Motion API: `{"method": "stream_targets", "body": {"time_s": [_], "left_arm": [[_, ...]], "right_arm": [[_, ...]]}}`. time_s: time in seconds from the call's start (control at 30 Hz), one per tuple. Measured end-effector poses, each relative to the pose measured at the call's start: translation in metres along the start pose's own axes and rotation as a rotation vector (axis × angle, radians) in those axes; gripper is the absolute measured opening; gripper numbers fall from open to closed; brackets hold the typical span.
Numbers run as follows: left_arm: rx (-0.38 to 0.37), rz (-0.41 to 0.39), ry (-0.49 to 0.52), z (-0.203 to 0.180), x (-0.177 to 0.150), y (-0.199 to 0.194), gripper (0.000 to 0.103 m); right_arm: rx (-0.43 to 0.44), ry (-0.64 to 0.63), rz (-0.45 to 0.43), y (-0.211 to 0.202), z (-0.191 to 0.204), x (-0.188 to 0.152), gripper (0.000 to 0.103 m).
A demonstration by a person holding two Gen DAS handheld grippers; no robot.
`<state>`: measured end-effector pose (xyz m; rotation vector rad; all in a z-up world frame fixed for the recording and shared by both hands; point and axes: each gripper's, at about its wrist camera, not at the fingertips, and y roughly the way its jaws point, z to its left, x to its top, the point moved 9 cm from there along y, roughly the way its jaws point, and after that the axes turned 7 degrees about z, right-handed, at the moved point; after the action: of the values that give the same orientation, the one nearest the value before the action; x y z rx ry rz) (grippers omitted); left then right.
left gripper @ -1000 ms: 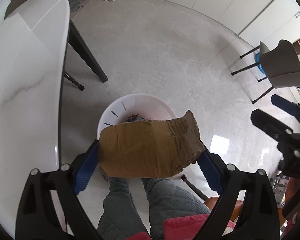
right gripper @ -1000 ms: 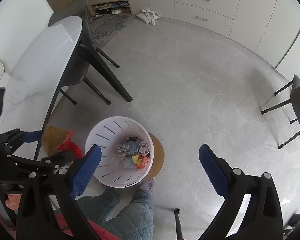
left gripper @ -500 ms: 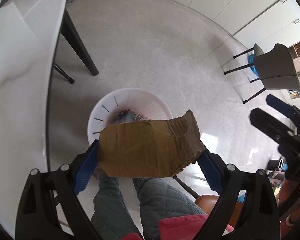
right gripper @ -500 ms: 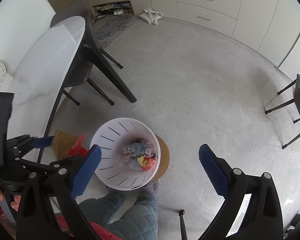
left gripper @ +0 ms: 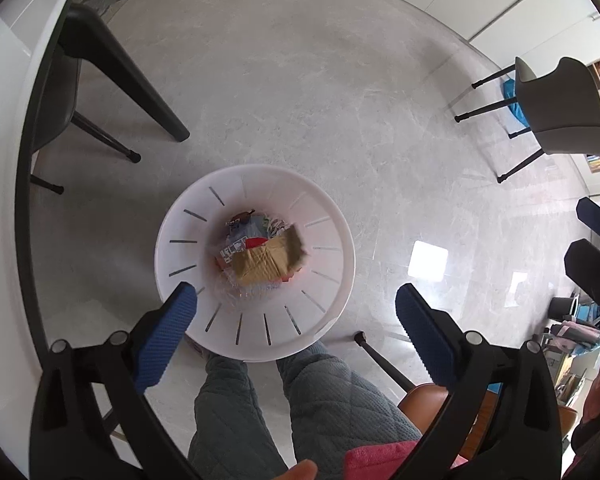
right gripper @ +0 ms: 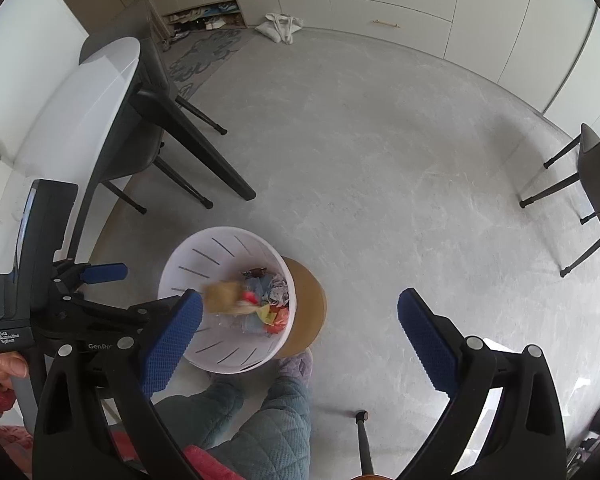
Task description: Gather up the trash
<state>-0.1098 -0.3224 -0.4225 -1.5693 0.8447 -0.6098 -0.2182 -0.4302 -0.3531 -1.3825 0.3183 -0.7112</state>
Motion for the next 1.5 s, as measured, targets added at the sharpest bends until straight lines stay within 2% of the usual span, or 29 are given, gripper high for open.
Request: {"method": "stream_targets", "body": {"time_s": [0.47, 0.57, 0.67, 0.83, 1.0, 1.13, 1.3, 1.5], "left_arm": [[0.012, 0.007, -0.006, -0.001, 0.0, -0.002, 0.095], [0.028, -0.008, -0.01, 0.0, -0.003, -0.01, 0.095], [0.059, -0.064, -0.013, 0.004, -0.006, -0.034, 0.095], [0.115, -0.233, -0.049, 0.021, -0.012, -0.113, 0.095], [0.214, -0.402, -0.139, 0.068, -0.027, -0.211, 0.095], [0.258, -0.542, -0.294, 0.12, -0.047, -0.295, 0.095], [0.359, -0.712, -0.472, 0.187, -0.083, -0.398, 0.095], [0.487, -0.912, -0.639, 0.244, -0.129, -0.515, 0.095]], "right_arm": [[0.001, 0.001, 0.003, 0.004, -0.003, 0.0, 0.097], [-0.005, -0.003, 0.008, 0.007, -0.004, 0.001, 0.097], [-0.014, -0.017, 0.005, 0.006, -0.001, 0.006, 0.097], [-0.017, -0.104, -0.022, -0.013, 0.035, 0.024, 0.097], [0.034, -0.243, -0.082, -0.052, 0.109, 0.052, 0.098], [0.063, -0.37, -0.198, -0.106, 0.187, 0.081, 0.101], [0.102, -0.503, -0.337, -0.18, 0.278, 0.117, 0.101], [0.208, -0.597, -0.588, -0.3, 0.377, 0.155, 0.101]]}}
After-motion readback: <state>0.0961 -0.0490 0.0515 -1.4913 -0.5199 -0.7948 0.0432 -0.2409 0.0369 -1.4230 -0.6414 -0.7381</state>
